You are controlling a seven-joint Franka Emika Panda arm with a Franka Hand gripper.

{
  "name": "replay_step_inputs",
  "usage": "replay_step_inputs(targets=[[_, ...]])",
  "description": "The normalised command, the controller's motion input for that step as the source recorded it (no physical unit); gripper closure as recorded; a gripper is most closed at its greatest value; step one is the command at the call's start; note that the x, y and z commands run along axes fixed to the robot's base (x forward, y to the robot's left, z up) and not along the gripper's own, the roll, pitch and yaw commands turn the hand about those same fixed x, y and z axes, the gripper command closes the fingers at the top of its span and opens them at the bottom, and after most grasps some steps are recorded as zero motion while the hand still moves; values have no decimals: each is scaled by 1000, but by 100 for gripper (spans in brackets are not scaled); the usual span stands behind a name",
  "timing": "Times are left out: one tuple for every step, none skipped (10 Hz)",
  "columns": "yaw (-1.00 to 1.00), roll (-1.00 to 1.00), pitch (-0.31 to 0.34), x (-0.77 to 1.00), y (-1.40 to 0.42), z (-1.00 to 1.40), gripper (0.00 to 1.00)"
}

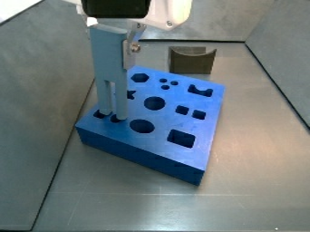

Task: Pick up the square-circle object. Move up. Move to above the board. Insert the square-circle object.
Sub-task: Insert the square-circle object.

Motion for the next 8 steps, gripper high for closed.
replay_step_inputs(targets=[[0,0,-3,-171,-160,-146,100],[0,0,-24,-209,-111,-106,100],[0,0,-11,-129,-60,-9,100],[23,0,0,0,0,0,100],[0,0,0,0,0,-34,100],[0,0,0,-11,17,-149,100],[0,0,0,-23,0,-91,100],[0,0,-4,-34,0,-34,100]])
